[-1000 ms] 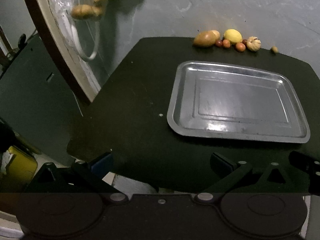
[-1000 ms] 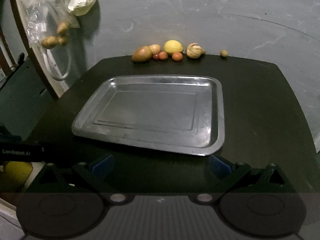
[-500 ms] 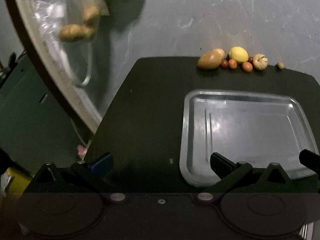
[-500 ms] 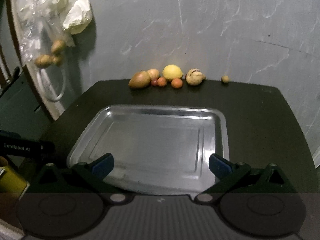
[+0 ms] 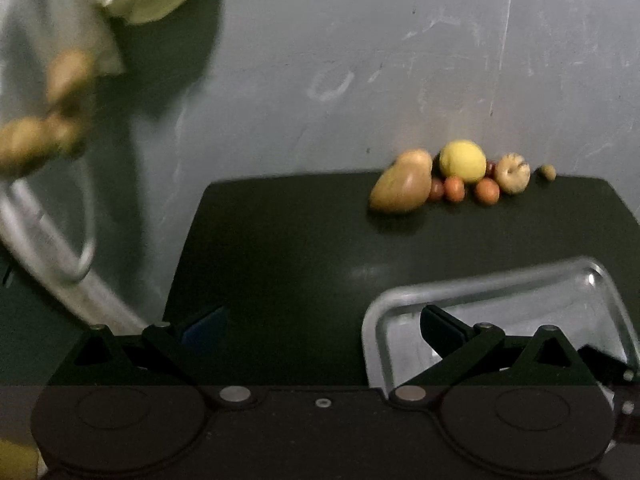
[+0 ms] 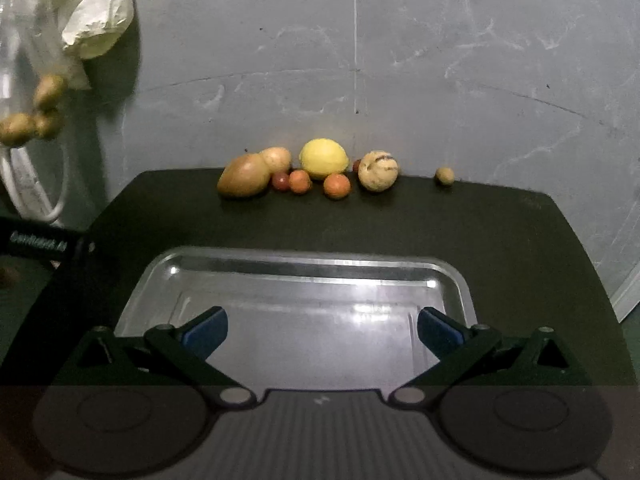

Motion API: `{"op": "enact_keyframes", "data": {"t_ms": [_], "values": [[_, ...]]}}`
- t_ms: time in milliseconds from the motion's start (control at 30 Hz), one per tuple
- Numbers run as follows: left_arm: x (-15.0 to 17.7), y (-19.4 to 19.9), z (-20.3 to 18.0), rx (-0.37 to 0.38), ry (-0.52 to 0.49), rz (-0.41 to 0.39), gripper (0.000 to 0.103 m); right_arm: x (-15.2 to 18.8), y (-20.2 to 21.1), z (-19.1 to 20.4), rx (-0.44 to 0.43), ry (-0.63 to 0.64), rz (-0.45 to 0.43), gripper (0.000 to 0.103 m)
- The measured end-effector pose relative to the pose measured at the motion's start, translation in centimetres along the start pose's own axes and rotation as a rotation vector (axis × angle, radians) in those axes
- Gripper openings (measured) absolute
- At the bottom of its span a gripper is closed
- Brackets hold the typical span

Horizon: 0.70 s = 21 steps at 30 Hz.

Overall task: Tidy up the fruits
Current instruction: 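Grasp the tangerine with the right tool while the left tool grasps the pear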

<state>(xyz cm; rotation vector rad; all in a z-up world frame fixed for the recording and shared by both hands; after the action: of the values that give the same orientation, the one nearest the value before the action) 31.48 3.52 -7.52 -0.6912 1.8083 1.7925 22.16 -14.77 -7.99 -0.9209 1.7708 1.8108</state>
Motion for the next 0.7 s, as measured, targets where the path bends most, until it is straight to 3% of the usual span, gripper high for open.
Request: {"op": "enact_keyframes", "data": {"t_ms": [300,700], "values": [[-5.2,-4.5,-2.4,0.034,-0.029,-0.035,0.102,-2.8,-5.0,0.4,0.007,0.052,0.018,0.103],[-7.1,-8.8,-4.7,0.055,-0.083,-0.011,0.102,-5.1,-9.8,-1.2,-0.002,0.016,0.016,0.103]]}}
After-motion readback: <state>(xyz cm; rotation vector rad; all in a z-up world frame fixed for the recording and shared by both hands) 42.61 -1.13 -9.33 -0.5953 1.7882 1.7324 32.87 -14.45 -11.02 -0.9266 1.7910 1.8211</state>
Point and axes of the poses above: each gripper's, at about its wrist camera, not at the fingertips, and y roughly against the way its jaws point, z to its left, x to its underside, the point moved 9 cm from there along -y, roughly the way its jaws point, and after that the axes turned 5 degrees about y, right-handed, at the moved point
